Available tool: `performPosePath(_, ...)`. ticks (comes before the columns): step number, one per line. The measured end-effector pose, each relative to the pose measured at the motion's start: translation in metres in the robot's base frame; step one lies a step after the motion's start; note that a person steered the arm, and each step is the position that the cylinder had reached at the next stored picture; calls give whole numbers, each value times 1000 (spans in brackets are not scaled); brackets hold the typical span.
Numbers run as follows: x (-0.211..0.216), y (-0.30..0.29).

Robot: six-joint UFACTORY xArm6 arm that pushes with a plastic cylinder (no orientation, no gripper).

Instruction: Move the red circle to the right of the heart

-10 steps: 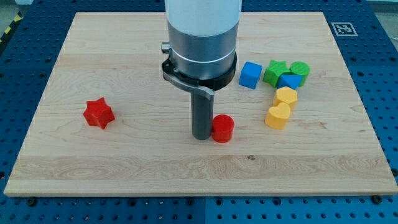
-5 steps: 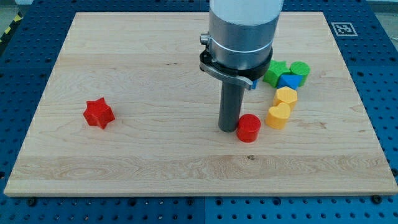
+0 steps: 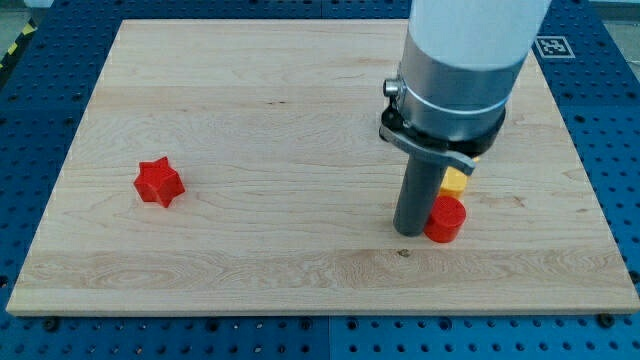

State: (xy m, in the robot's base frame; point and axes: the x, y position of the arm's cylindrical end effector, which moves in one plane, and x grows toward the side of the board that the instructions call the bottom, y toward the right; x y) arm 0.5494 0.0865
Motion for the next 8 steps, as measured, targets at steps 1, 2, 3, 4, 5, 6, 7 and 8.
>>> performPosePath(1, 6, 0)
performPosePath(2, 8, 11)
performPosePath(3, 8, 22)
performPosePath(4, 8, 31)
performPosePath(5, 12, 51)
performPosePath(6, 12, 51)
performPosePath(7, 11, 51)
performPosePath(8, 7, 57)
